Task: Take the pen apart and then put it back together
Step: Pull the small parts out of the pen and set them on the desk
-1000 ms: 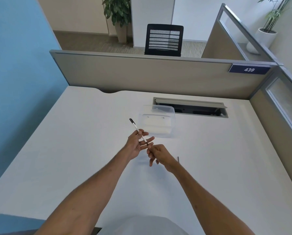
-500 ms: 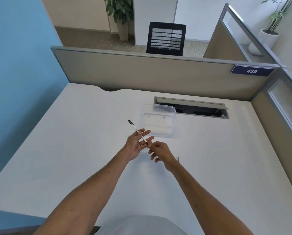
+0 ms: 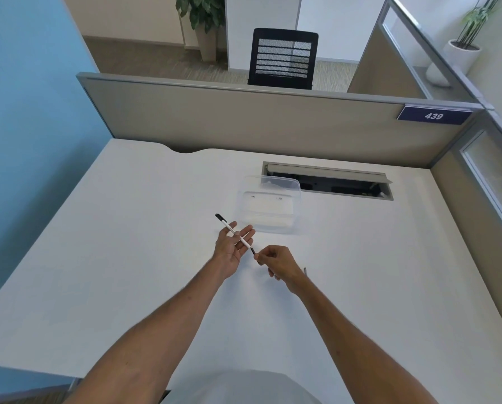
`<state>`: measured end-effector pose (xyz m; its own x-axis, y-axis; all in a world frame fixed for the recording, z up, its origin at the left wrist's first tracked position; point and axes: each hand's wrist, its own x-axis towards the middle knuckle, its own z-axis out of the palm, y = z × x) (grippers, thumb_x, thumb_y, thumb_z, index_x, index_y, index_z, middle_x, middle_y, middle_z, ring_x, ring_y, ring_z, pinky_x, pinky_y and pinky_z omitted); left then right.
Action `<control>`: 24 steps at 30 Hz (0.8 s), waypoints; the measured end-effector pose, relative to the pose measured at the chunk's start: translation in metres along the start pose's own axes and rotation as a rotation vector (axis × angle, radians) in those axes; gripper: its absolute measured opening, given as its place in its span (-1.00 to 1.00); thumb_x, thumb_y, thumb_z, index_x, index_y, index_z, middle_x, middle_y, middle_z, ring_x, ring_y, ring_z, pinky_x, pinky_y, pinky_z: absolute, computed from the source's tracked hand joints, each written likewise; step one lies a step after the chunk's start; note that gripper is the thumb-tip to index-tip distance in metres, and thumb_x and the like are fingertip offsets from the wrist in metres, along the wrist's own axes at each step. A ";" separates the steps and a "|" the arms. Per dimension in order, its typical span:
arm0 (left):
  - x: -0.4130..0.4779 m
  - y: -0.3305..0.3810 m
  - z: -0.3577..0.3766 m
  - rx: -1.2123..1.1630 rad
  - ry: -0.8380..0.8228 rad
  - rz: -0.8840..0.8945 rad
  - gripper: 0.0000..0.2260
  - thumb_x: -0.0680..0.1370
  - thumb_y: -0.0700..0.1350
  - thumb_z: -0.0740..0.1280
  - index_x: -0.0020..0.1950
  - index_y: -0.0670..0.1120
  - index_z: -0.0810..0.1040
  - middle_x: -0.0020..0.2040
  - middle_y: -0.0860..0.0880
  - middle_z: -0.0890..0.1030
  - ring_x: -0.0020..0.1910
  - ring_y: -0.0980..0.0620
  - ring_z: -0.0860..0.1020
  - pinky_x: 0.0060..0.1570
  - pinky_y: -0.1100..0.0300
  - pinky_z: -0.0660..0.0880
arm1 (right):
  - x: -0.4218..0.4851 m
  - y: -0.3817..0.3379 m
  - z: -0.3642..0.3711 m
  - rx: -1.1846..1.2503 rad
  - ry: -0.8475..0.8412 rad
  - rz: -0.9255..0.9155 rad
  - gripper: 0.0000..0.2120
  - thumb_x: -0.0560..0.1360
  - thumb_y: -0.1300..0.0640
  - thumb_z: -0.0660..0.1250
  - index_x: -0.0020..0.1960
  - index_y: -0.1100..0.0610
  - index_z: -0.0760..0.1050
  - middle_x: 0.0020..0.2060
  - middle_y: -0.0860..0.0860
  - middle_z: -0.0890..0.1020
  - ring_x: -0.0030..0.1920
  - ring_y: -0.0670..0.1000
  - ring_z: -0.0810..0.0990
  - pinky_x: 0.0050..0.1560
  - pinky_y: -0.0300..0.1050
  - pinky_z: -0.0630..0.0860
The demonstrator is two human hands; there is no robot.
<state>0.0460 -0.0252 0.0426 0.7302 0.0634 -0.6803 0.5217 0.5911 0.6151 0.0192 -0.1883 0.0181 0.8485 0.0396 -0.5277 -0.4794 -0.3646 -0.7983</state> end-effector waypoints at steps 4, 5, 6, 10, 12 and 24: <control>0.006 -0.001 0.000 -0.030 0.013 -0.027 -0.80 0.80 -0.34 0.13 0.37 -0.13 0.38 0.54 -0.37 0.54 0.58 -0.35 0.52 0.63 -0.21 0.41 | 0.003 0.003 -0.005 -0.050 0.055 0.043 -0.76 0.65 0.11 0.49 0.08 0.33 0.72 -0.11 0.10 0.75 -0.33 0.00 0.54 -0.30 -0.18 0.44; 0.008 -0.001 -0.001 -0.034 0.025 -0.037 -0.82 0.80 -0.32 0.13 0.35 -0.13 0.40 0.54 -0.36 0.54 0.58 -0.34 0.52 0.63 -0.21 0.41 | 0.004 0.003 -0.007 -0.103 0.103 0.059 -0.76 0.64 0.09 0.49 0.10 0.28 0.73 -0.04 0.11 0.79 -0.23 0.05 0.65 -0.18 -0.13 0.52; 0.009 -0.002 -0.001 -0.034 0.038 -0.045 -0.84 0.80 -0.30 0.13 0.34 -0.14 0.41 0.54 -0.35 0.55 0.58 -0.33 0.53 0.63 -0.21 0.41 | 0.005 0.004 -0.010 -0.185 0.156 0.084 -0.78 0.63 0.05 0.47 0.12 0.21 0.73 0.04 0.09 0.80 -0.07 0.09 0.73 -0.03 -0.06 0.59; 0.015 -0.008 -0.004 -0.018 0.071 -0.052 -0.84 0.81 -0.27 0.14 0.32 -0.18 0.47 0.42 -0.31 0.61 0.41 -0.27 0.61 0.64 -0.16 0.42 | 0.007 0.005 -0.025 -0.513 0.315 0.139 -0.80 0.69 0.02 0.35 0.18 0.11 0.67 0.16 0.08 0.75 0.20 0.22 0.75 0.23 0.01 0.64; 0.018 -0.010 -0.007 -0.001 0.082 -0.052 -0.82 0.80 -0.29 0.16 0.33 -0.20 0.52 0.32 -0.25 0.60 0.32 -0.21 0.60 0.63 -0.13 0.42 | 0.009 0.008 -0.029 -0.602 0.347 0.136 -0.81 0.69 0.11 0.31 0.18 0.15 0.65 0.16 0.10 0.74 0.17 0.23 0.75 0.20 0.03 0.65; 0.021 -0.011 -0.015 0.049 0.051 -0.022 -0.63 0.76 -0.39 0.20 0.57 -0.31 0.47 0.30 -0.25 0.60 0.37 -0.26 0.60 0.63 -0.17 0.42 | 0.022 0.010 -0.025 -0.708 0.369 0.136 -0.81 0.70 0.15 0.27 0.24 0.19 0.59 0.17 0.12 0.73 0.17 0.23 0.74 0.18 0.04 0.64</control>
<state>0.0490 -0.0185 0.0156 0.6956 0.0922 -0.7125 0.5595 0.5526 0.6177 0.0390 -0.2143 0.0059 0.8715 -0.3123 -0.3780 -0.4334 -0.8513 -0.2959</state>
